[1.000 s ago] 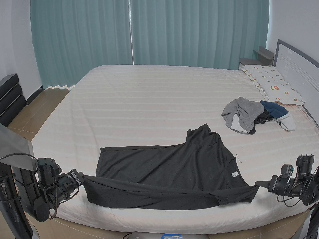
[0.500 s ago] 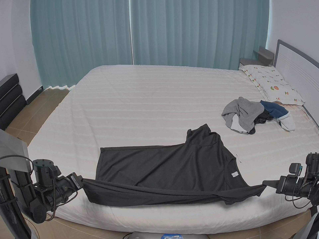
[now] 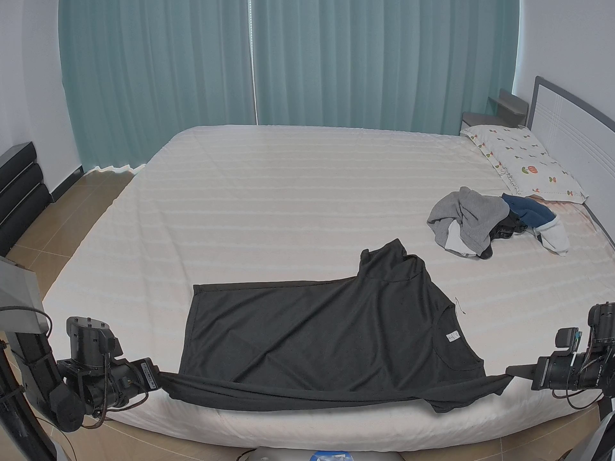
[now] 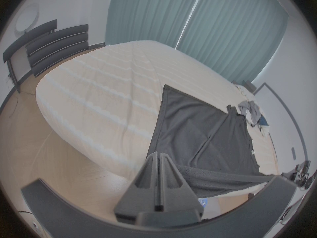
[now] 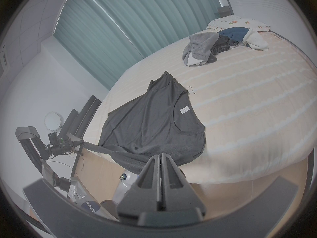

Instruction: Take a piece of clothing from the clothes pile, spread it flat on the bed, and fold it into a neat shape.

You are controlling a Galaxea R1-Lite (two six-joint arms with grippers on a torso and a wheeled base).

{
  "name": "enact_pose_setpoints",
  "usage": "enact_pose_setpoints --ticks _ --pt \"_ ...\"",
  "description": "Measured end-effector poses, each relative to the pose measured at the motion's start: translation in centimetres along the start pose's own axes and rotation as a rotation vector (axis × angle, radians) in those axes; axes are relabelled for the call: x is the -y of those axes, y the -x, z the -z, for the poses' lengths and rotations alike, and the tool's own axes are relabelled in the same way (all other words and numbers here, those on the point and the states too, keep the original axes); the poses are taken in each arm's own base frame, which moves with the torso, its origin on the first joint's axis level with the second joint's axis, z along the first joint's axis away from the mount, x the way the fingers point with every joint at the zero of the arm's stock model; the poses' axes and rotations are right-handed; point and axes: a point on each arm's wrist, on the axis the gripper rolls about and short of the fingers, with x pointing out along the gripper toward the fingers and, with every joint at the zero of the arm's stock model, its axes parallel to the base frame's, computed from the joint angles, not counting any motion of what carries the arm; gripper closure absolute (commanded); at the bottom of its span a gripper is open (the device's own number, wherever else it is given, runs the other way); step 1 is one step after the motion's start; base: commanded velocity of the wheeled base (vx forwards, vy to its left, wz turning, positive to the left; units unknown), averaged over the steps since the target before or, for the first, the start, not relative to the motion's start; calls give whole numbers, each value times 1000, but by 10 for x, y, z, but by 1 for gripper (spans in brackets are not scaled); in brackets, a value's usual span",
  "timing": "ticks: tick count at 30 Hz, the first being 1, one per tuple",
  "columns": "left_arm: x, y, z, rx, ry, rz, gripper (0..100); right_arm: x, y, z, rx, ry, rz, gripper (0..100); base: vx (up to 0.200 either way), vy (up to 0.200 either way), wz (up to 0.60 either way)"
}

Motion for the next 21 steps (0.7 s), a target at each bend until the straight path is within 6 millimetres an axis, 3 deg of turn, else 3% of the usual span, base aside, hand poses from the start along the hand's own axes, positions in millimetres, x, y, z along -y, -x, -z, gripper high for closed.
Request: enact_pose_setpoints --ticks 11,21 --pt "-2 20 3 -65 -107 -7 100 -5 8 10 -60 37 13 100 0 0 0" --pt "-2 22 4 -75 -134 -11 100 -5 7 11 -79 43 29 100 0 0 0"
